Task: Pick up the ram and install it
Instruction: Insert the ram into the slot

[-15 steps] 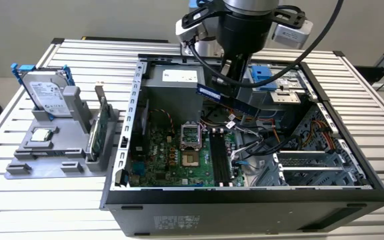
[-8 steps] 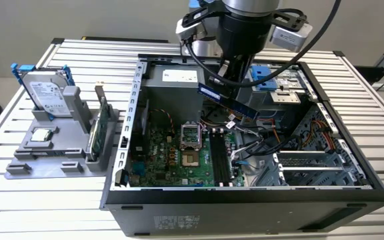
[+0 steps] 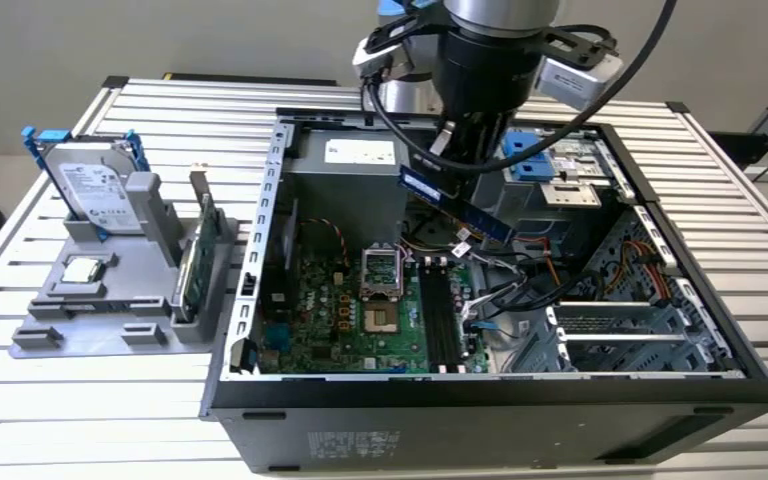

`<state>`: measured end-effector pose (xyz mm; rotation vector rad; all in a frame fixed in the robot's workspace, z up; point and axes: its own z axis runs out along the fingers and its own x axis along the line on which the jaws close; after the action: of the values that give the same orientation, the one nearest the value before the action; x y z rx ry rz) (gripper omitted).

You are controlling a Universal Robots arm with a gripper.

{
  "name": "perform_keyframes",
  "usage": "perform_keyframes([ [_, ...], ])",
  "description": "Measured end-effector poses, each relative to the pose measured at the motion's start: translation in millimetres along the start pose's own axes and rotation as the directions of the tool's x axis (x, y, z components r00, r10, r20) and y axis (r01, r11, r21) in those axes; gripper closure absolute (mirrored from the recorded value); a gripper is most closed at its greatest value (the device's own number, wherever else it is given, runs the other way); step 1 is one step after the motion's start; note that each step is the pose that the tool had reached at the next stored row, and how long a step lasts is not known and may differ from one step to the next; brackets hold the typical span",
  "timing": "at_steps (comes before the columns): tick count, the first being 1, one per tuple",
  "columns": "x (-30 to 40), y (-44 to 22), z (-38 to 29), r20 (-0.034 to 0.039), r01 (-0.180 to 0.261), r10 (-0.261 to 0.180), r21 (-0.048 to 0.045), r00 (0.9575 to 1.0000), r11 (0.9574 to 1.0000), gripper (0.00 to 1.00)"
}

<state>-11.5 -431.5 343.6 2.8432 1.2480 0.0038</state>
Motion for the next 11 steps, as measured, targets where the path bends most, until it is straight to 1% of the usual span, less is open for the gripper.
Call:
perform_keyframes([
  [3, 0.2, 0.1, 0.9, 0.0013, -0.034, 0.034, 0.0004, 0.9994, 0.9994, 1.00],
  [6, 0.5, 0.2, 1.9, 0.0025, -0.067, 0.067, 0.0007, 0.9977, 0.9977, 1.00],
  [11, 1.0, 0.4, 3.3, 0.0045, -0.122, 0.122, 0.0011, 0.9925, 0.9925, 1.00],
])
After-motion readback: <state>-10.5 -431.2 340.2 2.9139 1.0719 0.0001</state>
